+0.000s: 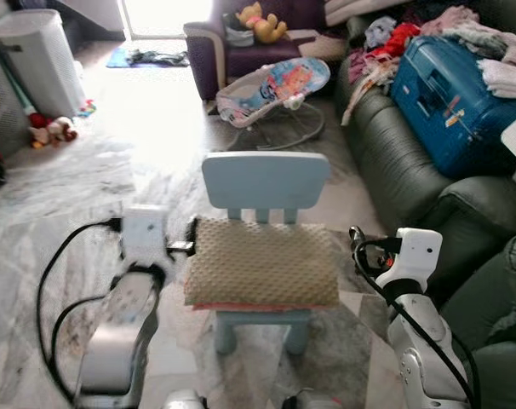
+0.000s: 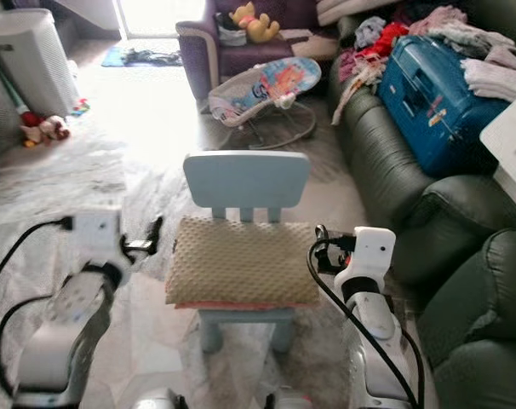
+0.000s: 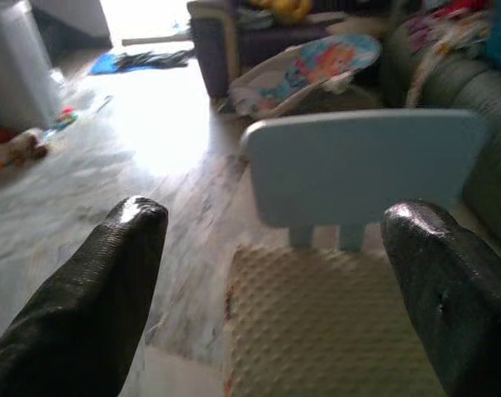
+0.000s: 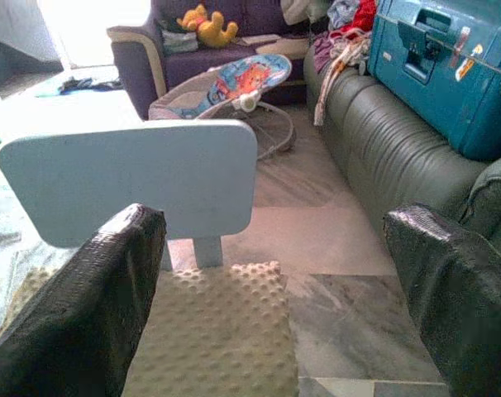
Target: Move the pillow to the sofa
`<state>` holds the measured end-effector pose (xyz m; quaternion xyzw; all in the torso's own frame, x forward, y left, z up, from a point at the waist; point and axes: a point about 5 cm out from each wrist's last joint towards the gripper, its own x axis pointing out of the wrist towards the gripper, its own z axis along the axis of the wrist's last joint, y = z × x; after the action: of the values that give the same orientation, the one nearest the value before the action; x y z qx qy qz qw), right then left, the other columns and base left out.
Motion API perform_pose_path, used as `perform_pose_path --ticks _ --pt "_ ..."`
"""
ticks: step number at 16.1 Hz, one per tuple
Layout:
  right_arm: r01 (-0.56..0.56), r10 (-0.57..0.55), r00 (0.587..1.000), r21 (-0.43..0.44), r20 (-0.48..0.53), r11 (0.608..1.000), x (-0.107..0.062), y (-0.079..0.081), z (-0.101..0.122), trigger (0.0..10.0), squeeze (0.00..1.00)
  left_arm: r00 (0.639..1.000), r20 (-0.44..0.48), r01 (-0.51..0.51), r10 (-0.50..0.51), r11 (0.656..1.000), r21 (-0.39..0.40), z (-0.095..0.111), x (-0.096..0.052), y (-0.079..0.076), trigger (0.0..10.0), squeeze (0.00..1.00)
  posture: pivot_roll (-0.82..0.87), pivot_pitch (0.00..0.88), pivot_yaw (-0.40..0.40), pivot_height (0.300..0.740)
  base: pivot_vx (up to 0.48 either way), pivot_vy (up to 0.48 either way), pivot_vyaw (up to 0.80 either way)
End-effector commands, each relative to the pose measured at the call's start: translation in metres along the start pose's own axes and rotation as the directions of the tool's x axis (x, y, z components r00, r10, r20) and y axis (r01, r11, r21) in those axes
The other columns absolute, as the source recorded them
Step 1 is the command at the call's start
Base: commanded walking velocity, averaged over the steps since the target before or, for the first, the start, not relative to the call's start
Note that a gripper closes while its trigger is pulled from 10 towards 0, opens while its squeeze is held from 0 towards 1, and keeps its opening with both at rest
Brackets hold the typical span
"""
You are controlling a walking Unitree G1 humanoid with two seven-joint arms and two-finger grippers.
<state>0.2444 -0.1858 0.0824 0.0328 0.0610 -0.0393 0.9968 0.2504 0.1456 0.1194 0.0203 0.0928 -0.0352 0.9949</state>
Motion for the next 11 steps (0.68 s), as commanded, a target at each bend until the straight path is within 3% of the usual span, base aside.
perform_pose_path --ticks 1,5,8,11 --pt "0.019 -0.019 1.0 0.003 0.023 1.0 -0.0018 -0.0025 0.0047 10.0 0.0 1.0 -0.011 0.028 -0.028 1.0 0.01 -0.0009 0.0033 -0.0012 10.0 0.0 -0.01 0.002 0.028 0.74 0.0 0.0 0.0" --pt "0.024 -0.024 1.0 -0.011 0.019 1.0 -0.0018 -0.0081 0.0041 10.0 0.0 1.0 -0.007 0.023 -0.023 1.0 0.003 -0.0009 0.0028 -0.0021 10.0 0.0 0.0 0.013 0.013 0.74 0.062 0.0 0.0" --pt "0.002 -0.002 1.0 -0.015 0.023 1.0 0.0021 -0.0045 0.0074 10.0 0.0 1.0 -0.005 0.012 -0.013 0.999 -0.029 -0.0015 0.001 -0.0055 10.0 0.0 0.0 0.023 -0.008 0.74 0.37 0.0 -0.8" --pt "-0.01 0.011 1.0 -0.02 0.023 1.0 0.0043 -0.0031 0.0086 10.0 0.0 1.0 0.01 0.013 -0.012 0.998 -0.062 -0.0002 -0.0008 -0.0076 10.0 0.0 0.0 0.03 -0.021 0.74 0.399 0.0 -0.14"
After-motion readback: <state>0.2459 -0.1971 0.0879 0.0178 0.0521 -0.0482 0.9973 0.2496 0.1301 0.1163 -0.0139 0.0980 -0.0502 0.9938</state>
